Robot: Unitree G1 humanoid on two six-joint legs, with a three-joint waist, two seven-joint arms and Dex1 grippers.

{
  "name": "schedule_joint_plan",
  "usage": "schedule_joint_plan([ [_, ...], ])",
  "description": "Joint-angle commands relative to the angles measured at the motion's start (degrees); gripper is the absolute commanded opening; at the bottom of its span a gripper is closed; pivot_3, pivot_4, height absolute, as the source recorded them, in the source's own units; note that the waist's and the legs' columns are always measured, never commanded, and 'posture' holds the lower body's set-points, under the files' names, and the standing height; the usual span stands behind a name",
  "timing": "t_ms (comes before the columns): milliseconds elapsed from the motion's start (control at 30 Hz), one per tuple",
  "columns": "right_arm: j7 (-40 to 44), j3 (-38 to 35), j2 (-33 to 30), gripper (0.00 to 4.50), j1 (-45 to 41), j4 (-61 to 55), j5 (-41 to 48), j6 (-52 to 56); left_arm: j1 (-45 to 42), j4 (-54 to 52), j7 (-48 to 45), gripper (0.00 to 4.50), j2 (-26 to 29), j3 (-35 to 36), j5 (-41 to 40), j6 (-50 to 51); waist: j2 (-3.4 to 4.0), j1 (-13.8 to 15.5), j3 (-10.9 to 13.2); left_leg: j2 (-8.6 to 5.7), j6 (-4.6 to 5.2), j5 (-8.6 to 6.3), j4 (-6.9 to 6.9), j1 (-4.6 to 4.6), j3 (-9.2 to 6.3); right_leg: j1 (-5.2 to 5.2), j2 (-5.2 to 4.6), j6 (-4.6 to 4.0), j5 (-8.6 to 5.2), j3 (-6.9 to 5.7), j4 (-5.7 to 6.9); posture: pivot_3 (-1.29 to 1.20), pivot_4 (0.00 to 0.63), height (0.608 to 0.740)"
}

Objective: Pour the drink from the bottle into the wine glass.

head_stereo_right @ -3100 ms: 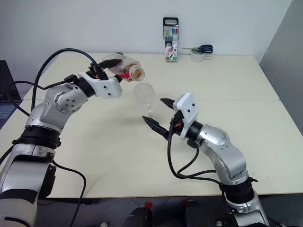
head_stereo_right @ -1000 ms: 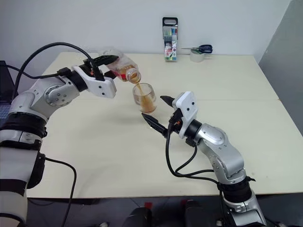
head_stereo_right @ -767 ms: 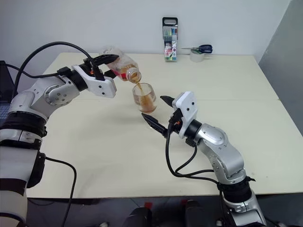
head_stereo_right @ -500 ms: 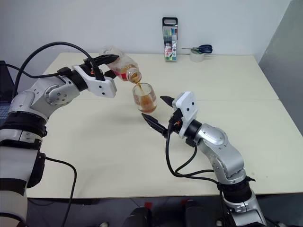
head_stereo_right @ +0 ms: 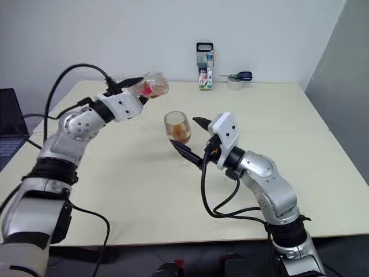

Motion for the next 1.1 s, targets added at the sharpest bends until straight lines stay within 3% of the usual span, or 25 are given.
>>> schedule_joint_plan([
  [33, 1.42, -0.19, -0.71, 4.50, -1.75, -3.49, 1.11, 0.07, 4.19, -9.05, -1.47, 1.66, -0.65, 7.36, -8.93, 15.74, -0.02, -0.30, -0.27, 0.01, 0.00, 0.00, 0.00, 0.01, -0.03, 0.00, 0.01, 0.00, 0.00, -0.01, 0.02, 0.00, 0.000, 0.740],
  [233, 3.54, -0.26, -2.37, 4.50, -2.19, -4.32, 2.57, 1.98, 13.07, -19.40, -2.10, 1.66, -3.34, 12.69, -17.27, 34.98, -0.11, -0.34, -1.21, -0.01, -0.01, 0.00, -0.04, 0.03, -0.14, 0.00, 0.00, -0.01, 0.00, -0.02, 0.01, 0.00, 0.000, 0.740],
  [367, 4.37, 0.29, -3.26, 4.50, -2.32, -4.89, 3.12, 3.02, 17.44, -24.59, -2.96, 1.66, -5.33, 13.62, -20.74, 40.21, -0.27, 0.05, -1.61, -0.04, -0.01, 0.00, -0.01, 0.03, -0.20, 0.07, -0.02, -0.01, 0.00, -0.03, -0.03, 0.00, 0.000, 0.740],
  [533, 4.28, 0.63, -3.56, 4.50, -2.30, -5.02, 2.88, 3.41, 21.31, -25.13, -3.43, 1.66, -7.86, 14.99, -23.38, 39.69, -0.40, 0.06, -1.97, -0.03, -0.01, 0.00, -0.02, 0.06, -0.17, 0.08, -0.03, -0.01, 0.00, -0.02, -0.04, 0.00, 0.000, 0.740],
  [867, 4.33, 0.94, -3.92, 4.50, -1.66, -5.47, 2.94, 4.31, 24.55, -15.63, -1.19, 1.66, -11.31, 18.22, -24.67, 36.21, -0.41, 0.07, -2.32, -0.03, -0.01, 0.00, -0.06, 0.12, -0.15, 0.08, -0.03, -0.02, 0.00, 0.00, -0.03, 0.00, 0.000, 0.740],
  [1100, 4.14, 1.05, -4.08, 4.50, -1.45, -5.97, 3.11, 4.88, 26.00, -13.63, -2.18, 4.03, -11.52, 18.75, -25.18, 33.86, -0.36, 0.07, -2.82, -0.04, 0.00, -0.01, -0.06, 0.15, -0.14, 0.09, -0.05, -0.02, 0.01, 0.00, -0.03, 0.00, 0.000, 0.740],
])
